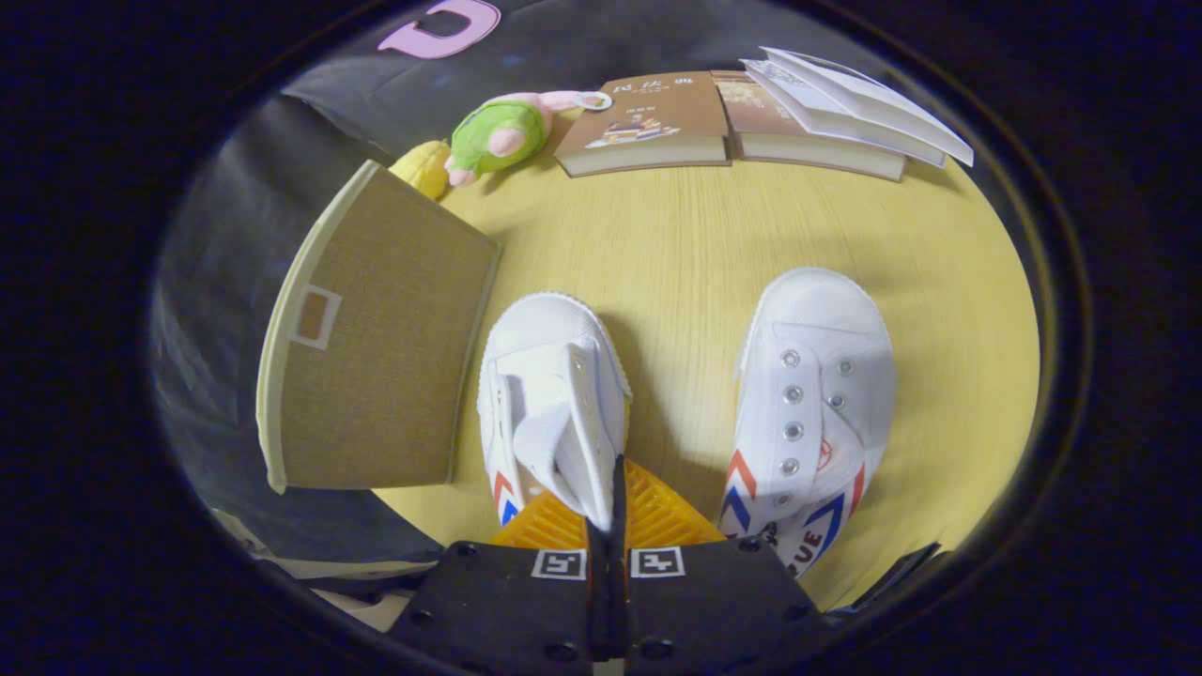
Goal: Open the storage box then place both shoes into the box .Put the left shoe in first, then the right shoe, with the right side of both shoes facing outward in a uniform manner.
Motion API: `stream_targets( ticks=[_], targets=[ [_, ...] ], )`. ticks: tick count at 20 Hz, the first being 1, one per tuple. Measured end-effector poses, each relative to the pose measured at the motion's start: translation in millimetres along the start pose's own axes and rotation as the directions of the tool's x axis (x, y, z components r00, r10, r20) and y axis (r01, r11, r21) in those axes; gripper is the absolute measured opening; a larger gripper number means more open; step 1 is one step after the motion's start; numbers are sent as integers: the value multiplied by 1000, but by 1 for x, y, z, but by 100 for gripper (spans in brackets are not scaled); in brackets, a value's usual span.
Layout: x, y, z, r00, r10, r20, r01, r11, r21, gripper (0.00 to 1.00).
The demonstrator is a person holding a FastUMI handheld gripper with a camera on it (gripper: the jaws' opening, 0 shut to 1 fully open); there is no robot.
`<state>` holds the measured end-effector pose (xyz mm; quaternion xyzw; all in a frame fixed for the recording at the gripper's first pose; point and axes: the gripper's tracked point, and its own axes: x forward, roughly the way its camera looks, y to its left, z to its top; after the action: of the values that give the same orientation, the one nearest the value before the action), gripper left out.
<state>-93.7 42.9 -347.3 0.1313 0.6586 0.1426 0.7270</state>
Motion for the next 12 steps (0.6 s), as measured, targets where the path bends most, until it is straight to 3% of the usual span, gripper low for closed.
stream_targets(
  ticks=[4,12],
  targets=[
    [-23,26,16,998,36,44,-39,996,82,3],
    [-78,92,63,986,71,153,-86,992,95,3]
  ],
)
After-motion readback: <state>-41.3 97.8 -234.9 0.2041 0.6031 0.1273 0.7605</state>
